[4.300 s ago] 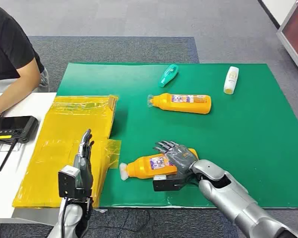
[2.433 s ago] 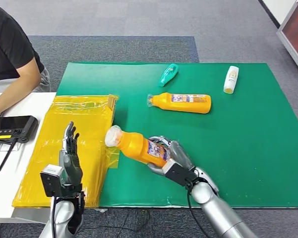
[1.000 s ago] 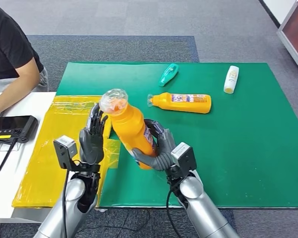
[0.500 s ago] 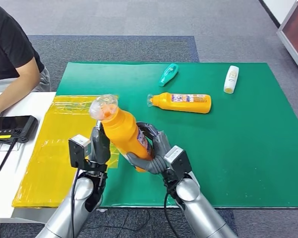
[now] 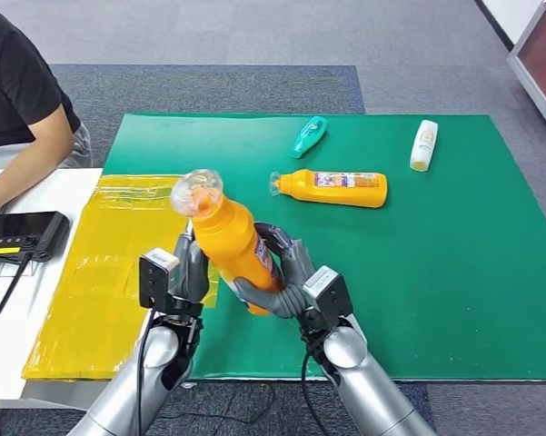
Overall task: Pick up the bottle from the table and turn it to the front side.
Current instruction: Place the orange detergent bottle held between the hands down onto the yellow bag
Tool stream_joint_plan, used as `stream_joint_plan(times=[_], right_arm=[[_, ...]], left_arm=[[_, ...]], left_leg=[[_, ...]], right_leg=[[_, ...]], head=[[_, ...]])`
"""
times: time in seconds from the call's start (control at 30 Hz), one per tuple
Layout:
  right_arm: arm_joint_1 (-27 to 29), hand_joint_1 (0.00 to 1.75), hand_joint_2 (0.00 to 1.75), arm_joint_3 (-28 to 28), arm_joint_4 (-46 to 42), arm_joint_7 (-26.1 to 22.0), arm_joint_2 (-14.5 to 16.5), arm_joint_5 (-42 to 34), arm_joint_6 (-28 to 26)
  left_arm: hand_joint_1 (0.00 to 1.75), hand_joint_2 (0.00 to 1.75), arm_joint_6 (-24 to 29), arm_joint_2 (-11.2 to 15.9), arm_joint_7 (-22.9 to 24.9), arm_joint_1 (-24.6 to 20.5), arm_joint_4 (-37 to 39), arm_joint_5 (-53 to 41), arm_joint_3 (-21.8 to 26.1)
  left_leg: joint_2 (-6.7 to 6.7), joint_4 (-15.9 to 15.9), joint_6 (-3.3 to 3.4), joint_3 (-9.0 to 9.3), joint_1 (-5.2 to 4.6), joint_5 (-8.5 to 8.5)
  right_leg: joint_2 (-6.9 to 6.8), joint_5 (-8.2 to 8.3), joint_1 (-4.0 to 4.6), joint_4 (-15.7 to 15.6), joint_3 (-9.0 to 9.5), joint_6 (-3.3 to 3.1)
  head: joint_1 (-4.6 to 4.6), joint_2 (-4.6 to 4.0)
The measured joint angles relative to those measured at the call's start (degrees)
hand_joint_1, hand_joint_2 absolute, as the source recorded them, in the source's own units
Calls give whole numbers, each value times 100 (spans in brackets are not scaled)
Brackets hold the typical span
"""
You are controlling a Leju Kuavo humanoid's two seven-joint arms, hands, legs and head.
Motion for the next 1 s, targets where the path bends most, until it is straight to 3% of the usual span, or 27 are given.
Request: stream_joint_plan(times=[0.43,0.57,1.0], right_arm=[[42,175,175,36,-88,-38,-35,-160,-132],[74,175,175,-1,-136,-66,-58,-289,-161],[145,175,175,-166,-160,-78,-70,-404,-269]], left_arm=[[0,0,-380,25,74,-69,-1,491,-76],[0,175,-373,47,38,-61,-127,452,-108],[0,175,-145,191,155,-66,-748,-147,-677]], left_leg=[[0,0,0,-1,0,0],[0,0,0,-1,0,0],[0,0,0,-3,0,0]], right_leg=[[0,0,0,0,-1,0],[0,0,0,0,-1,0],[0,0,0,0,-3,0]], head=[[1,0],[0,1],[0,0]])
